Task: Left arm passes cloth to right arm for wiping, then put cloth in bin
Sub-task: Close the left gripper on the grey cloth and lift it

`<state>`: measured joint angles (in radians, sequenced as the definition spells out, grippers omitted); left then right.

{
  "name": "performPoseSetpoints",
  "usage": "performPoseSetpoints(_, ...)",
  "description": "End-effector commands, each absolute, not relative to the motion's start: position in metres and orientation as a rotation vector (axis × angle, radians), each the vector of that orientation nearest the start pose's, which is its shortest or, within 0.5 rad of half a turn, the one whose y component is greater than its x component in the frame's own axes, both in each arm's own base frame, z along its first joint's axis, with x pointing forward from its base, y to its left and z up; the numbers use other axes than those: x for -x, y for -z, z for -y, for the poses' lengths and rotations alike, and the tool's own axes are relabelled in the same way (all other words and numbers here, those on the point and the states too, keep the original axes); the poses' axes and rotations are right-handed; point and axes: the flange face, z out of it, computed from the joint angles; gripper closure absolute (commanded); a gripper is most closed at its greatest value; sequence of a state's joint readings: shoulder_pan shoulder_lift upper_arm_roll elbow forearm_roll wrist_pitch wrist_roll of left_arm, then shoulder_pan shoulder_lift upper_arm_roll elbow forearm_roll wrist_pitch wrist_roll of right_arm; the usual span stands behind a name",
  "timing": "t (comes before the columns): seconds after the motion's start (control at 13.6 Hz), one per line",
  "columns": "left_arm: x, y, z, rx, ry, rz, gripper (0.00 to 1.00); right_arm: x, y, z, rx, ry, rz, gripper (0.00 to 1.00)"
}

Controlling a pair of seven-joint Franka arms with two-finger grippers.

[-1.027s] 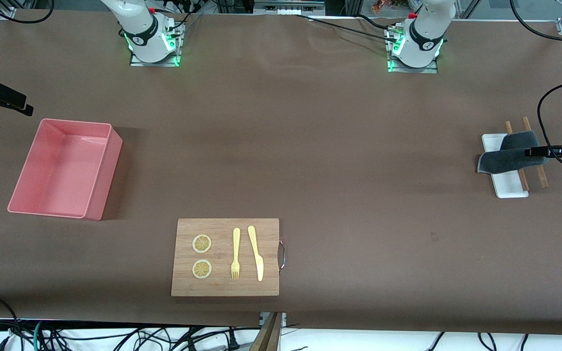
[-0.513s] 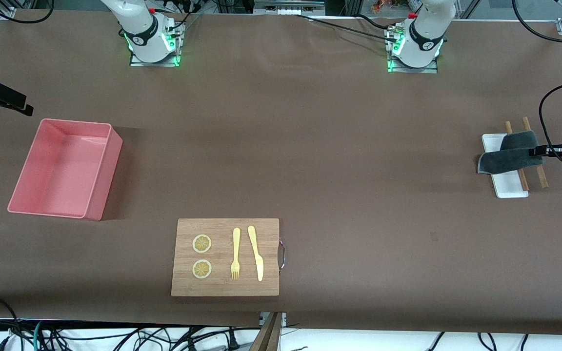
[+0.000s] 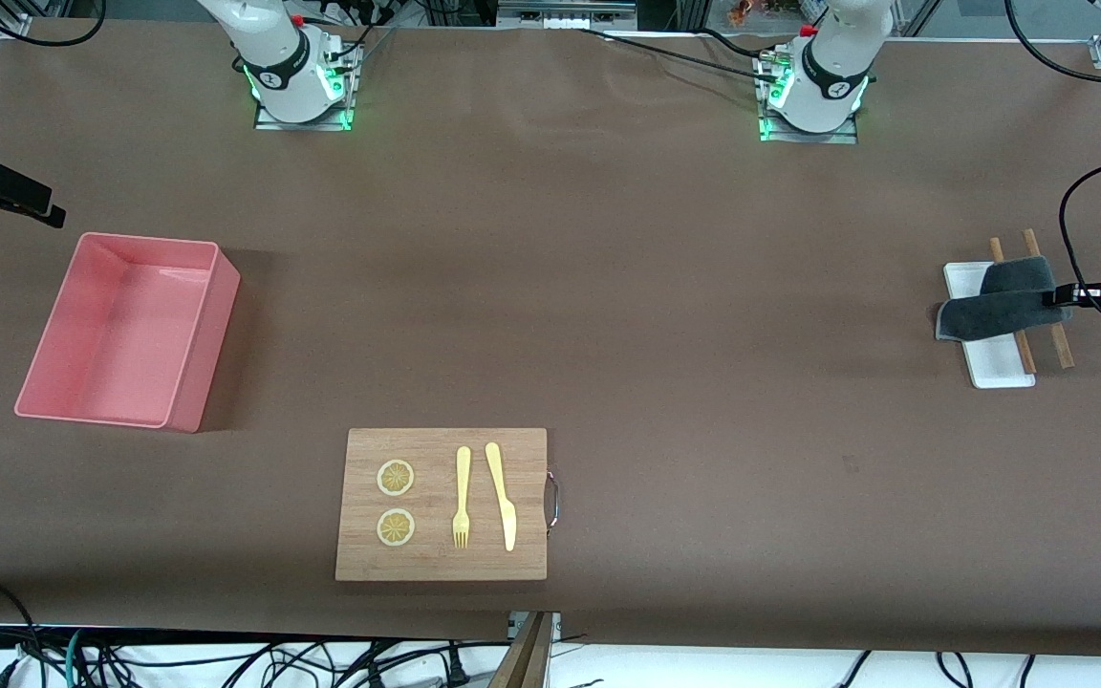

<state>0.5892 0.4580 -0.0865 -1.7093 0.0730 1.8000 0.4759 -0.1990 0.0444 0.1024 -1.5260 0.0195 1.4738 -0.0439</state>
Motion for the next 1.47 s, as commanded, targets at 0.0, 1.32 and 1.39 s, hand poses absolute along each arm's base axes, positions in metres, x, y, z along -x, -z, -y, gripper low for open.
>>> performPoseSetpoints(0.0, -0.544, -0.305, -0.312, 3.263, -0.525, -0.036, 0.83, -0.557, -0.616, 0.056, 3.096, -0.138, -0.095, 0.00)
performPoseSetpoints(1.32, -0.593, -0.414, -0.245, 3.279, -0.596, -0.126, 1.00, -0.580, -0.579, 0.014, 3.081, -0.200, 0.024, 0.00)
performPoseSetpoints(1.39, -0.599, -0.423, -0.226, 3.282, -0.620, -0.120, 1.00, -0.581, -0.576, 0.006, 3.081, -0.207, 0.043, 0.00)
